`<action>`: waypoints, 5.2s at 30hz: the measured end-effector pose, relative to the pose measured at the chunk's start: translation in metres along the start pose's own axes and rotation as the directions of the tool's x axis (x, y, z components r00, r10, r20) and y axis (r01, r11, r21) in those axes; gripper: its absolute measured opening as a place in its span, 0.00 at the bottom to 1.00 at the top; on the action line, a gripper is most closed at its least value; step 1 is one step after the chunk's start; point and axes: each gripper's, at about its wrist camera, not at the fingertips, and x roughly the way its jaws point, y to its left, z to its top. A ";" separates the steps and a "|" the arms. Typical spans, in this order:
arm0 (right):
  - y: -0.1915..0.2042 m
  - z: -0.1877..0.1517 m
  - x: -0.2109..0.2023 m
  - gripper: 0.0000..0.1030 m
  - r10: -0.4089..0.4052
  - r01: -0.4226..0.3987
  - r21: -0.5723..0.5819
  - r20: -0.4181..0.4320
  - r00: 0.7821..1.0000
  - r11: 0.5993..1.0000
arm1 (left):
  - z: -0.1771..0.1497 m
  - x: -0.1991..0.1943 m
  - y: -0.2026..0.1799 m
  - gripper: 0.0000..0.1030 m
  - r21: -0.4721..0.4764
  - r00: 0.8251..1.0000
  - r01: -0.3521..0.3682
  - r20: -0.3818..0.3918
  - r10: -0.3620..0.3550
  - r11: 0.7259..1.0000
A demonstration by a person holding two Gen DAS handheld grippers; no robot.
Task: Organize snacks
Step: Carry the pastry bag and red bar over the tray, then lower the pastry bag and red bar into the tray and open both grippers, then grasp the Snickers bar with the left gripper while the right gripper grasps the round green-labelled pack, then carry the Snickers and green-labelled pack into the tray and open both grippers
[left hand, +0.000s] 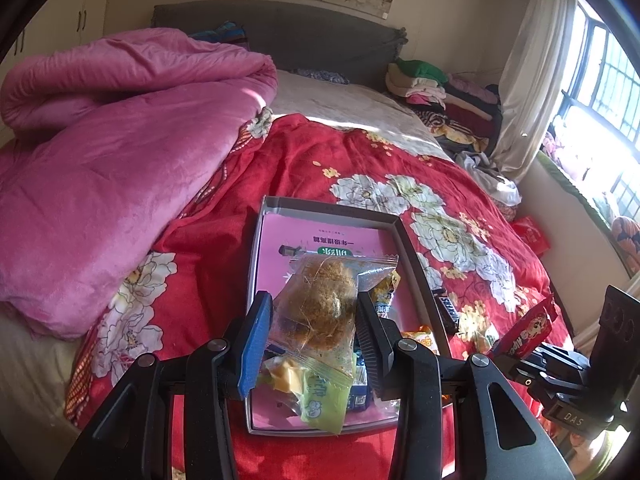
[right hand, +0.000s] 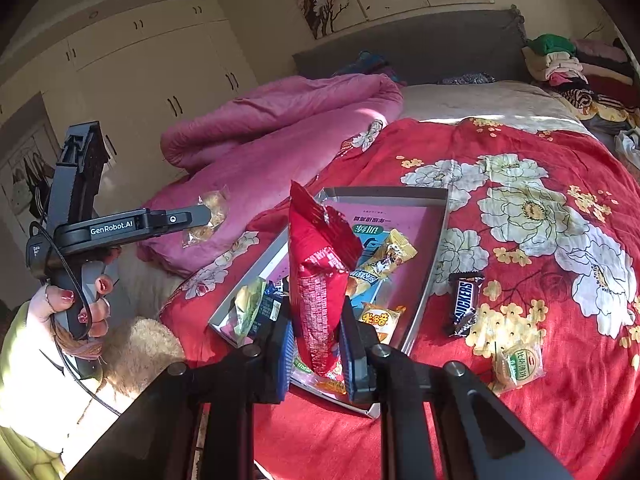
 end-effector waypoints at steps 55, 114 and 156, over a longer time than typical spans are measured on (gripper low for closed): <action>-0.034 -0.013 0.035 0.49 -0.077 0.085 0.087 -0.094 0.993 0.993 | -0.038 0.072 -0.037 0.53 0.082 0.990 0.037 -0.138 -0.026 0.996; -0.148 -0.042 0.019 0.47 -0.317 0.324 0.010 -0.189 0.929 0.946 | -0.024 0.193 -0.210 0.54 0.159 0.901 0.084 -0.434 -0.007 0.984; -0.084 -0.021 -0.013 0.46 -0.197 0.196 -0.036 -0.006 0.980 0.980 | -0.007 0.101 -0.095 0.16 -0.042 0.958 0.090 -0.270 -0.098 0.995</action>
